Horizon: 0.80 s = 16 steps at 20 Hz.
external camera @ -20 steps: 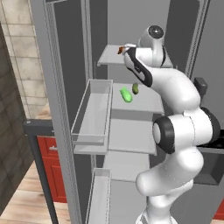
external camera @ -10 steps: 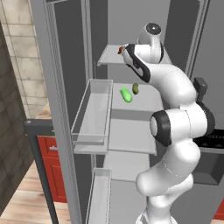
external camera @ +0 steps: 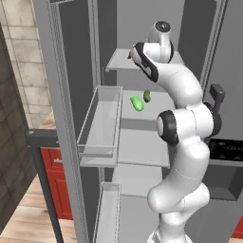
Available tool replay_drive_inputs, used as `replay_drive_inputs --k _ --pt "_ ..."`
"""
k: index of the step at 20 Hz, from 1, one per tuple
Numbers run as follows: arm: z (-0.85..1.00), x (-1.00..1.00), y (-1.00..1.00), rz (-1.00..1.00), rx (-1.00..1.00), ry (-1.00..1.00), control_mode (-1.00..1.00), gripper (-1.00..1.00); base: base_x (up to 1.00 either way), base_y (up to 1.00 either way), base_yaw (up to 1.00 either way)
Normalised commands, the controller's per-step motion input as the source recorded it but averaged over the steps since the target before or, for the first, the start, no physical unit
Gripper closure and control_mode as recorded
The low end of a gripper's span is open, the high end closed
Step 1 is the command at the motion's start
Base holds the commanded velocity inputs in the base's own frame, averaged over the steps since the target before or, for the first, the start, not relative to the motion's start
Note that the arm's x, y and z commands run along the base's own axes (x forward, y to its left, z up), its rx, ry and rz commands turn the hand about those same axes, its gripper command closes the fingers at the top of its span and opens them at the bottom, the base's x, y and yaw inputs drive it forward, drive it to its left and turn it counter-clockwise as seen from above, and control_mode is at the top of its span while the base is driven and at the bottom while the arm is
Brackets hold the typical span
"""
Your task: Transport the steak and corn to the fridge. Place the steak on the rack containing meat and place the corn on the rack containing the vegetable, ensuring meats and vegetables are on different racks.
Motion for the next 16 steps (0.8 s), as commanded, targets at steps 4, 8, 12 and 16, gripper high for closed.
replay_drive_inputs --k 4,8,12,16 --pt "-0.55 0.61 -0.01 0.0 0.0 0.0 -1.0 1.0 0.0 0.0 0.0" --pt "-0.5 0.62 0.0 0.0 0.0 0.0 -1.0 -1.0 0.0 0.0 0.0" --pt "-0.2 0.24 0.0 0.0 0.0 0.0 -1.0 -1.0 0.0 0.0 0.0" --pt "-0.13 0.0 0.0 0.0 0.0 0.0 -1.0 -1.0 0.0 0.0 0.0"
